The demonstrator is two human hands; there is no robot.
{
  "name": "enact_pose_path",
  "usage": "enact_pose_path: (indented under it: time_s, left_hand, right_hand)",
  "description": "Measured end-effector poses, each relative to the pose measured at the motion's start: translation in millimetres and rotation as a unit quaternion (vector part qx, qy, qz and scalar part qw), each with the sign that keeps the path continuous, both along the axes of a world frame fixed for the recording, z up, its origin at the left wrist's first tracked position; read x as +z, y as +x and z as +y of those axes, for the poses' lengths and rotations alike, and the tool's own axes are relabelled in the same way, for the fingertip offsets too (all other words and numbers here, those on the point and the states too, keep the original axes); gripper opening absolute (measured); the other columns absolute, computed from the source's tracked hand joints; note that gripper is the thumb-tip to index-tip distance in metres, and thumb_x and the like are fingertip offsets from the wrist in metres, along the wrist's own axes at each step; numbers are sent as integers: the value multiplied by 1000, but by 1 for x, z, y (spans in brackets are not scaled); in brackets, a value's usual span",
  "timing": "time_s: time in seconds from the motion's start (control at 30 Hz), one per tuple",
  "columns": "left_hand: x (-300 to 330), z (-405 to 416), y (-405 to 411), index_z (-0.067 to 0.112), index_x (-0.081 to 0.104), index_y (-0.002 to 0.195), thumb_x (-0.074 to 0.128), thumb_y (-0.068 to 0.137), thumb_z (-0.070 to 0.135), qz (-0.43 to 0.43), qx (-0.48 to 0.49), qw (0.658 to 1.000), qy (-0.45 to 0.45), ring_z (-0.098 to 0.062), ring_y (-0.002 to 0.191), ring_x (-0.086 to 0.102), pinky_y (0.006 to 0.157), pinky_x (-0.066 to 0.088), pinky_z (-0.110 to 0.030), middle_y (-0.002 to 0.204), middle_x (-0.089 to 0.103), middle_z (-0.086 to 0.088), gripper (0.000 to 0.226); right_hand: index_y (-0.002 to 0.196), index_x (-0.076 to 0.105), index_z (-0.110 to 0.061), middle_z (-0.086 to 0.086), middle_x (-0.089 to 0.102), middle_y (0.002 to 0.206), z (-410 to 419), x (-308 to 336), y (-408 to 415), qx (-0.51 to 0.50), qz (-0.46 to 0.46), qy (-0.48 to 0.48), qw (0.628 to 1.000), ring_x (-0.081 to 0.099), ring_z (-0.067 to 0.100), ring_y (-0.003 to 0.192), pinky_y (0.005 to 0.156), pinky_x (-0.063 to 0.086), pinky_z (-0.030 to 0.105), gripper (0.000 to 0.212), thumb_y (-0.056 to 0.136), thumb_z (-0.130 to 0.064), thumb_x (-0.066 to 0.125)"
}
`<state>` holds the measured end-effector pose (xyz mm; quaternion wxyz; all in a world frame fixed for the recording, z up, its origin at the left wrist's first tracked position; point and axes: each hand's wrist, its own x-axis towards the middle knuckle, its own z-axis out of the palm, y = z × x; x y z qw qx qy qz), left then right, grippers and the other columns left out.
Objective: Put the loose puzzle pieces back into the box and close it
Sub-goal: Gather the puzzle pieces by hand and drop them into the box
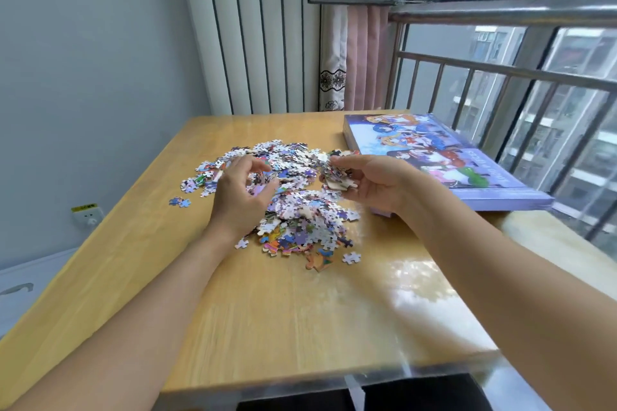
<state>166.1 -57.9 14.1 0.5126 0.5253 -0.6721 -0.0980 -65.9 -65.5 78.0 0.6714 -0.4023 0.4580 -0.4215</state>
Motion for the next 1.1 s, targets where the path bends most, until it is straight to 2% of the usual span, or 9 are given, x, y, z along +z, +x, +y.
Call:
enact_pose_path:
  time_s: [0.13,0.23,0.37,0.5,0.57,0.7,0.83,1.03,1.1]
  left_hand:
    - [18,-3,-46,26,60,124,77,83,25,-165,-111,980,25,-10,118,52,100,44,-32,127,58,10,44]
    - [29,-14,-90,23,51,138,80,82,31,-255,-156,953,53,-16,132,45,112,37,-33,142,52,2,64]
    - [32,-23,-147,22,55,121,86,72,33,-269,-166,946,73,-16,99,58,84,53,-36,111,60,5,59]
    - [32,-19,-174,4,60,106,72,81,5,-327,-118,935,71,-30,82,59,64,42,-33,89,57,-6,28]
    - [27,-23,-175,4,66,86,69,87,12,-289,-131,947,45,-26,72,58,58,40,-34,78,59,-3,8]
    - [33,-34,-174,28,51,49,69,83,6,-86,-153,981,86,-2,49,44,49,29,-26,45,50,15,44]
    - [59,-48,-172,25,75,78,85,76,17,82,-138,976,147,-9,79,66,70,53,-24,81,73,8,13]
    - [86,-60,-166,23,76,98,88,75,32,157,-162,962,154,-11,99,71,96,55,-35,101,77,8,28]
    - [87,-59,-165,24,76,98,88,75,31,154,-166,961,156,-12,100,71,98,55,-38,101,77,9,27]
  right_hand:
    - [102,60,-5,17,71,104,10,15,-35,-15,-4,-10,1000,71,26,91,82,59,36,8,95,-5,63]
    - [92,64,-4,10,73,78,19,24,-58,-31,-12,-23,999,72,18,65,62,62,31,5,96,-4,61]
    - [96,65,-2,15,71,90,28,32,-85,-45,-40,-27,998,71,22,74,68,64,35,3,94,-3,64]
    - [111,62,0,22,69,110,36,34,-100,-58,-61,-16,996,72,27,80,60,61,35,19,93,-2,66]
    - [114,60,4,26,66,115,39,36,-106,-53,-91,-7,994,73,33,80,62,62,45,23,92,0,66]
    - [107,62,0,20,70,105,44,38,-110,-49,-78,-15,996,73,26,75,66,63,37,14,93,-1,65]
    - [124,59,2,22,68,120,47,30,-112,-44,-72,-8,996,71,28,95,71,63,35,32,93,-3,65]
    - [124,58,5,22,61,125,38,36,-118,-130,-87,49,986,66,31,107,43,56,29,32,94,-2,65]
    - [122,58,8,23,61,124,31,41,-119,-170,-108,61,978,65,34,108,45,58,34,30,93,1,65]
